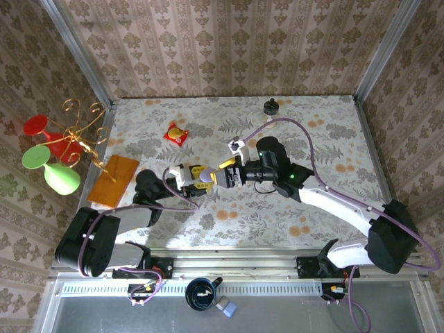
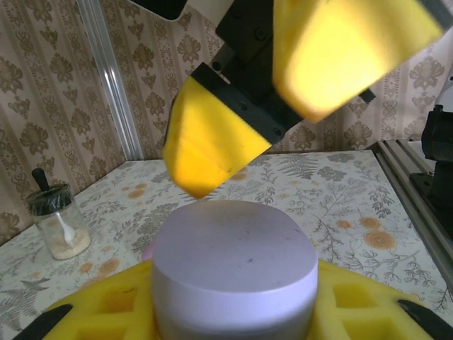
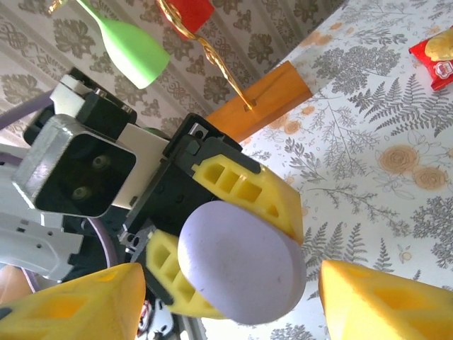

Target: Insert the wireless bluetooth earbuds into the charging case

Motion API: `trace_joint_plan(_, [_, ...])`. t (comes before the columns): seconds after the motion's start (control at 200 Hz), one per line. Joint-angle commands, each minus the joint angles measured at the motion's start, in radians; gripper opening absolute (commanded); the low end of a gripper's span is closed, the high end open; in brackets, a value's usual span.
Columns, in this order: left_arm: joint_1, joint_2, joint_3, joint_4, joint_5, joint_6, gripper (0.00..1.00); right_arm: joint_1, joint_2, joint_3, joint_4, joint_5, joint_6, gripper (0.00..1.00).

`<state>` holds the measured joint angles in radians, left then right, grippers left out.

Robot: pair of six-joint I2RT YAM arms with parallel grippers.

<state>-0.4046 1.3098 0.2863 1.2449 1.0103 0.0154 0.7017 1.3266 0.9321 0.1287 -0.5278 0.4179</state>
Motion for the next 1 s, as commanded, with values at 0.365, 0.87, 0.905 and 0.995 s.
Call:
trace_joint_plan(0.365, [-0.072, -0.078, 0.005, 0.039, -0.173, 0.034, 0.24, -0.107, -0.067, -0.156, 0.392, -0.084, 0.524, 0.77])
trace_joint_plan(0.87, [-0.151, -0.002, 0.097, 0.045, -0.26, 0.06, 0.23, -0.107, 0.112, -0.212, 0.726, -0.239, 0.767, 0.67])
trace_joint_plan(0.905, [-0.152, 0.003, 0.099, 0.045, -0.261, 0.063, 0.23, -0.106, 0.116, -0.216, 0.741, -0.239, 0.774, 0.62])
trace_joint_plan(0.995, [-0.155, 0.011, 0.099, 0.045, -0.272, 0.068, 0.23, -0.107, 0.12, -0.217, 0.739, -0.236, 0.773, 0.51])
